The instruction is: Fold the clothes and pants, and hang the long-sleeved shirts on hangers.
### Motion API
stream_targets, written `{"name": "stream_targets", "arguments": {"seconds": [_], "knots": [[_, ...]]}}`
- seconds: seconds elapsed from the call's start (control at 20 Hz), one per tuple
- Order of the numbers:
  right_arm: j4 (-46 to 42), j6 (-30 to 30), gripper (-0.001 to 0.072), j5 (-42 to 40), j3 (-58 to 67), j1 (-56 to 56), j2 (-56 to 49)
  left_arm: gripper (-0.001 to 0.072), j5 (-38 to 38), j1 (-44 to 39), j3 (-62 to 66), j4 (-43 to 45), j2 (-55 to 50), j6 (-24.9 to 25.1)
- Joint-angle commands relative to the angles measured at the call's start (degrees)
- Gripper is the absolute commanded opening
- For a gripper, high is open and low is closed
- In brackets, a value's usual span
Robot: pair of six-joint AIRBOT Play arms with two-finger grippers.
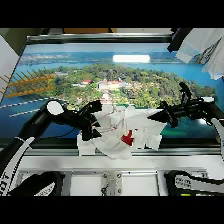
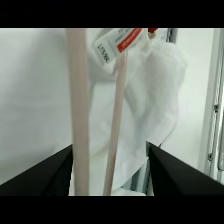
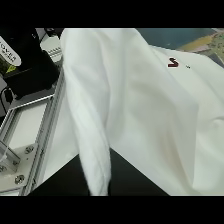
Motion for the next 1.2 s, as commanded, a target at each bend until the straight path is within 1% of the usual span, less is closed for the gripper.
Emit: {"name": "stream_targets", "arguments": {"seconds": [0.0,0.15,0.25,0.4,0.45,0.55,0.65,0.7,0.75,0.85,0.9,0.95,1.0,1.05,1.15], "knots": [[0.00,-0.17,0.0015,-0.79,0.07,-0.02,0.02,0.0469,-0.61,2.34,-0.04,0.33,2.43,-6.19],[0.17,-0.17,0.0014,-1.09,0.07,-0.02,0.02,0.0468,-3.34,5.68,-0.04,0.35,4.87,-10.21],[0.94,-0.17,0.0014,-1.09,0.07,-0.02,0.02,0.0468,-4.37,7.41,-0.04,0.37,6.23,-11.45],[1.18,-0.15,0.0014,-1.09,0.07,-0.02,0.04,0.0467,-3.93,11.37,-0.04,0.37,8.87,-13.99],[2.16,0.35,0.0013,-1.09,0.07,-0.02,0.04,0.0468,-3.04,13.42,-0.04,0.37,10.14,-15.52],[7.41,2.43,0.0013,-1.27,0.07,-0.04,0.55,0.0468,-0.59,18.93,-0.04,0.37,13.60,-19.80],[12.96,2.49,0.0012,-1.97,0.07,-0.02,2.56,0.0467,1.11,24.81,-0.04,0.48,18.03,-24.20],[15.13,3.37,0.0012,-3.30,0.07,-0.04,4.00,0.0467,1.66,27.15,-0.04,1.79,20.39,-26.82],[16.63,4.90,0.0012,-5.40,0.07,-0.04,5.77,0.0467,1.86,28.44,-0.04,5.07,22.60,-30.75],[16.98,6.58,0.0012,-9.35,0.07,-0.02,9.38,0.0478,1.22,28.26,-0.04,12.57,25.90,-42.27],[16.98,7.45,0.0012,-11.06,0.07,0.00,10.99,0.0584,1.16,27.12,-0.11,14.14,26.95,-46.88],[16.98,7.58,0.0012,-12.46,0.07,0.00,12.63,0.0581,1.38,25.29,-0.15,14.03,27.63,-50.38],[16.85,7.58,0.0013,-13.75,0.07,0.00,14.05,0.0579,1.84,22.93,-0.15,13.70,27.82,-52.13],[16.83,7.61,0.0012,-14.62,0.07,0.00,15.08,0.0578,2.97,19.47,-0.17,13.84,27.65,-55.39],[16.65,7.67,0.0012,-14.78,0.07,0.00,16.28,0.0577,6.99,11.63,-0.15,13.86,25.79,-64.63]]}}
